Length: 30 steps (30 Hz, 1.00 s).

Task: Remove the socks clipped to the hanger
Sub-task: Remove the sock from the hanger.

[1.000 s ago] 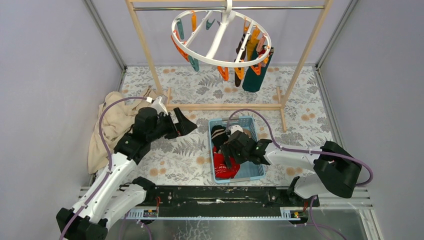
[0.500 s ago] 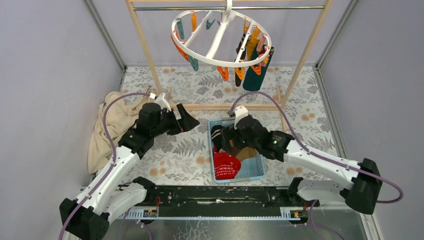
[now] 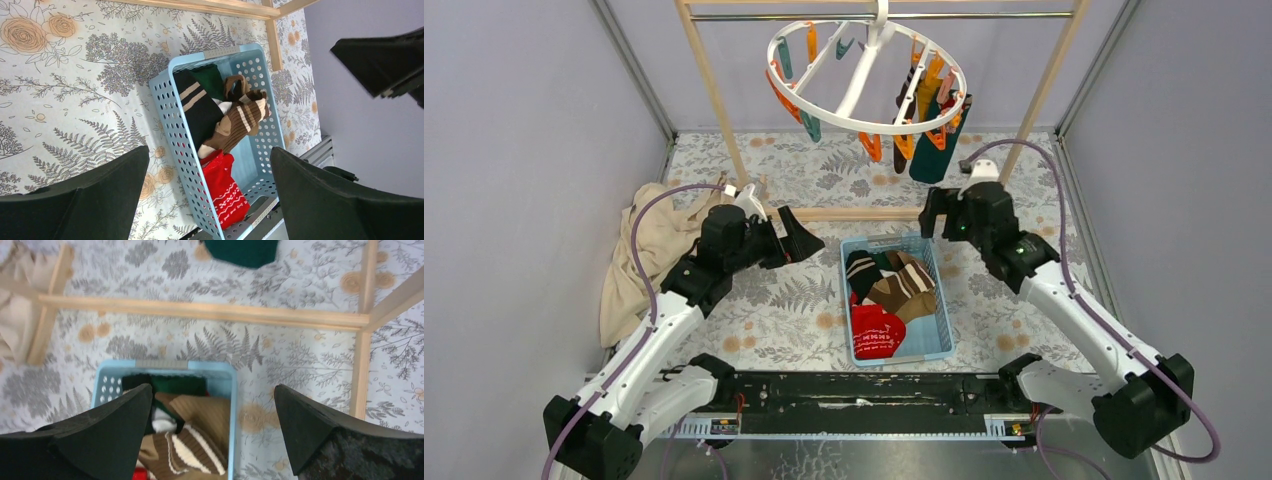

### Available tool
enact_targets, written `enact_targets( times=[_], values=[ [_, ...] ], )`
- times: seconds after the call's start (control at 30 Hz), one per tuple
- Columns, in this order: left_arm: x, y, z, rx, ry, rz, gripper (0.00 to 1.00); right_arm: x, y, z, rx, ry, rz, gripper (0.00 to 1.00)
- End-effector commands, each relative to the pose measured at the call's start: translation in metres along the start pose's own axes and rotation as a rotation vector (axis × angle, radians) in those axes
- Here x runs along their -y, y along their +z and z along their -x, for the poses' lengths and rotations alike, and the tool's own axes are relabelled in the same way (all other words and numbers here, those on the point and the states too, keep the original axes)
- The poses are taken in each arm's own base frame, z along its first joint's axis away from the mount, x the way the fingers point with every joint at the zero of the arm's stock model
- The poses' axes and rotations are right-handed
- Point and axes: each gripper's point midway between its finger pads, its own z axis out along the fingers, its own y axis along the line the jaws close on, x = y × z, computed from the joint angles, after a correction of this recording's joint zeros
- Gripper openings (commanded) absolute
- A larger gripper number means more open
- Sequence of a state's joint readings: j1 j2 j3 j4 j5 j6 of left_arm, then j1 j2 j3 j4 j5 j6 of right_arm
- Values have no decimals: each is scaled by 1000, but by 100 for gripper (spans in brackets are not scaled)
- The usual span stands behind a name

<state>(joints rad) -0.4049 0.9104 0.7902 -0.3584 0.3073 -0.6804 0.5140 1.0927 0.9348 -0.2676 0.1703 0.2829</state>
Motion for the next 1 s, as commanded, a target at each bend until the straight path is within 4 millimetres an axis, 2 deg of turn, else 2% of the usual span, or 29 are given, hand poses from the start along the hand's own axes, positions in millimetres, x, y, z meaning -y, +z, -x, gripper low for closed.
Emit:
enact_targets(
  times=[0.0,0.13,0.3,0.6,0.73,0.97],
  values=[
    [21,-6,17,52,28,-66,99,9,5,47,146,132,101,100],
    [20,-7,16,48,33,-61,99,24,14,71,240,207,191,99],
    [21,-8,15,44,32,-66,99,32,29,82,285,269,275,95],
    [21,-11,13,39,36,-64,99,38,60,111,382,277,299,94],
    [22,-12,13,39,36,-66,99,45,76,120,419,276,280,98],
    [21,-14,13,35,45,-57,99,44,96,132,491,211,320,100]
  ],
)
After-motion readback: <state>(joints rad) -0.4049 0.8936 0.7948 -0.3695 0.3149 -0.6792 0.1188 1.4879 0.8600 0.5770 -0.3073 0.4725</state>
